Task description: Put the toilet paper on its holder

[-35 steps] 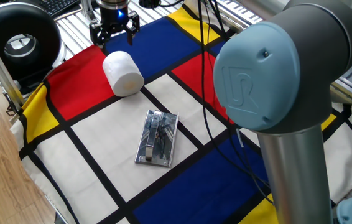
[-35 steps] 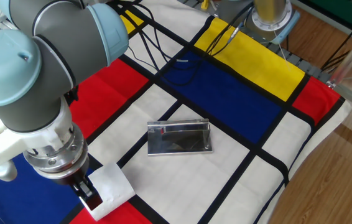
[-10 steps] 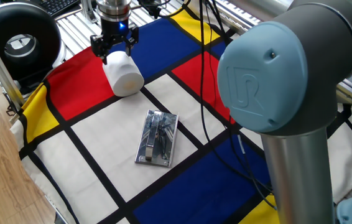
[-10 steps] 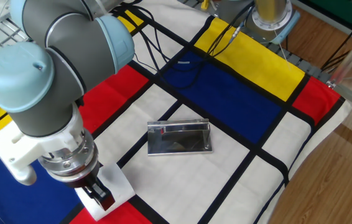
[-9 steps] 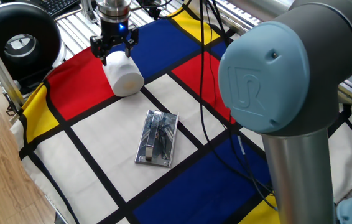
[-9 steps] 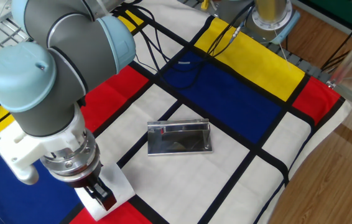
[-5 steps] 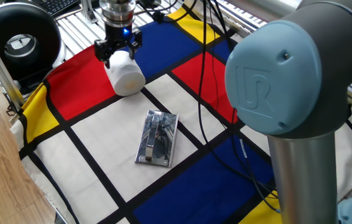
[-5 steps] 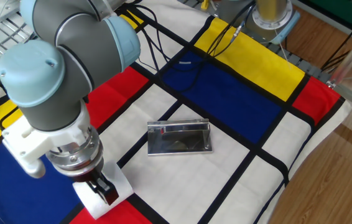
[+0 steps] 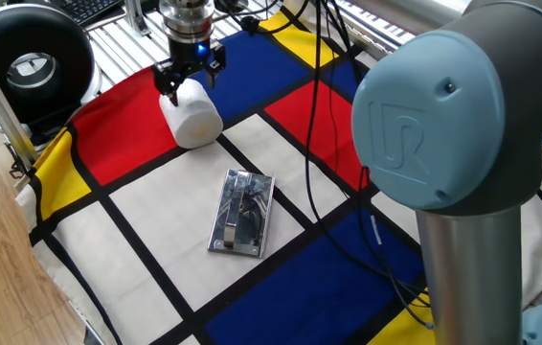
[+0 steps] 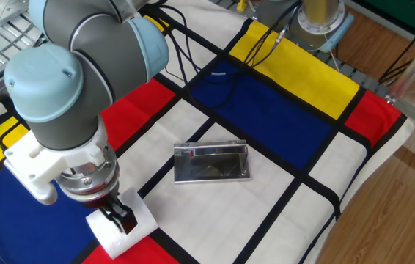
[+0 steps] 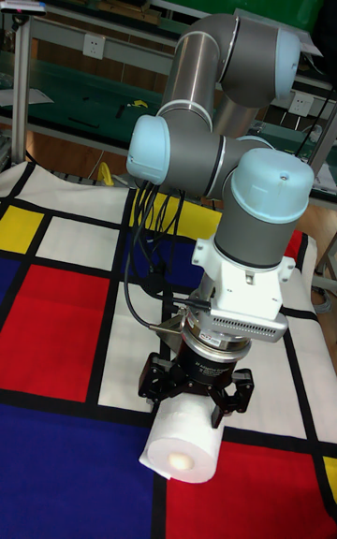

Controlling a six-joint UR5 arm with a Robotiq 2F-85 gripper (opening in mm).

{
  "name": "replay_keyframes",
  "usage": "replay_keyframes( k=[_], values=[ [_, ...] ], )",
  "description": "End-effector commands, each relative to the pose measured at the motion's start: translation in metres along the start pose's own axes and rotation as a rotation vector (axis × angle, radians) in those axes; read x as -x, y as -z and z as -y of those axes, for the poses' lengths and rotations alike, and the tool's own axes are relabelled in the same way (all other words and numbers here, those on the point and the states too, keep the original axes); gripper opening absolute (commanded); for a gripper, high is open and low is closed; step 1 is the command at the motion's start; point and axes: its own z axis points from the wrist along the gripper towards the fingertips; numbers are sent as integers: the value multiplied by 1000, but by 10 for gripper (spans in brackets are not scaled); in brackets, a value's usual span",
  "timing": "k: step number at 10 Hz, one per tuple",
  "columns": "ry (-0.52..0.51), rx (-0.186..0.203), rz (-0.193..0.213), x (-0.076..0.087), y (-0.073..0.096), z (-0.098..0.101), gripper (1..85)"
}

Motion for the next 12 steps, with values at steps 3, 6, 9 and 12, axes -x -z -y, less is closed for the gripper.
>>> replay_keyframes(
  k=[3, 6, 9, 12],
  values=[
    [-10, 31, -3, -1, 1, -6, 830],
    [-32, 38, -19, -5, 2, -8, 850],
    [-60, 59, -27, -7, 2, -13, 850],
    [-82, 59, -24, -6, 2, -13, 850]
  ],
)
